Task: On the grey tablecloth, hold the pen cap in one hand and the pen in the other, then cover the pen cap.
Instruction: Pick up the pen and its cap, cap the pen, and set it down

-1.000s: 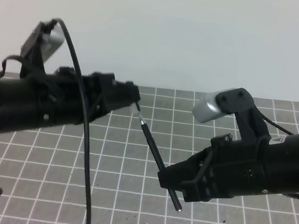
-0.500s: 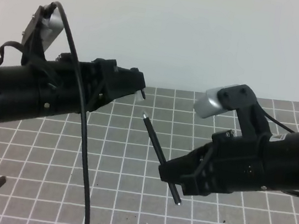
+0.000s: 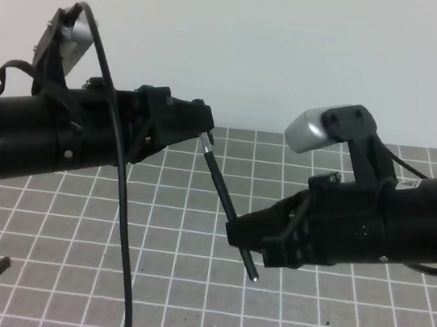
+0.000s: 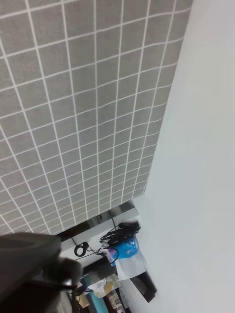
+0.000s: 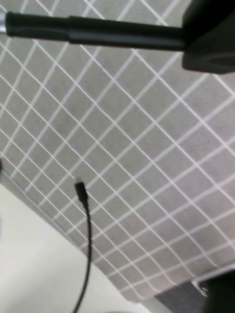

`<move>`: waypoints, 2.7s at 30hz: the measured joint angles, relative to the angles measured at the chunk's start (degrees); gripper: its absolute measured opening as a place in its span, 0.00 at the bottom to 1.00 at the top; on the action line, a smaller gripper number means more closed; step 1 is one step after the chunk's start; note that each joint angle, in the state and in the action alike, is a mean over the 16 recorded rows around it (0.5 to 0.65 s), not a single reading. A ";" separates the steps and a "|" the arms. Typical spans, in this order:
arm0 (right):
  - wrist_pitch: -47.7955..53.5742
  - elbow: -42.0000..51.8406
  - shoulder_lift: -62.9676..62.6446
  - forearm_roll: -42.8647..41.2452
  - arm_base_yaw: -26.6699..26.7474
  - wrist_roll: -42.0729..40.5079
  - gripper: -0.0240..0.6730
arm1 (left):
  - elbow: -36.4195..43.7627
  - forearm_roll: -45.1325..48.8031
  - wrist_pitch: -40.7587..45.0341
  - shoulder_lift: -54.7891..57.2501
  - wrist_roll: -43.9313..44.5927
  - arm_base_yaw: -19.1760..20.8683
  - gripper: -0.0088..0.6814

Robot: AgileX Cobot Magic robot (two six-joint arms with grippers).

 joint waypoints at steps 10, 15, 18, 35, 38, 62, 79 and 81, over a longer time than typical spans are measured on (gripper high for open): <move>-2.34 -0.03 0.00 4.83 0.05 -3.88 0.14 | -0.10 -0.71 -0.62 0.00 1.07 -2.77 0.13; -2.86 -0.31 0.01 7.27 0.03 -6.18 0.14 | -0.25 -1.23 -2.95 0.14 2.17 -5.76 0.13; -3.03 -0.64 0.04 8.21 0.02 -7.08 0.14 | -0.35 -1.52 -4.50 0.33 2.87 -7.54 0.13; -1.85 -2.79 0.43 5.65 -0.02 -7.58 0.13 | 1.58 -3.28 -6.50 0.94 4.08 -10.17 0.15; -1.90 -3.06 0.36 5.31 -0.02 -7.68 0.13 | 1.94 -3.06 -5.85 0.98 4.26 -10.29 0.22; -0.58 -2.04 -0.17 -2.77 -5.10 0.45 0.13 | 2.31 3.91 -1.57 -8.80 4.09 -0.88 0.69; 4.16 1.42 5.99 -17.54 -8.51 10.67 0.13 | 2.31 54.68 7.27 -15.91 -19.25 4.30 0.04; 4.21 1.44 8.28 -18.13 -8.51 11.02 0.13 | 2.31 58.16 7.94 -15.92 -21.69 4.31 0.02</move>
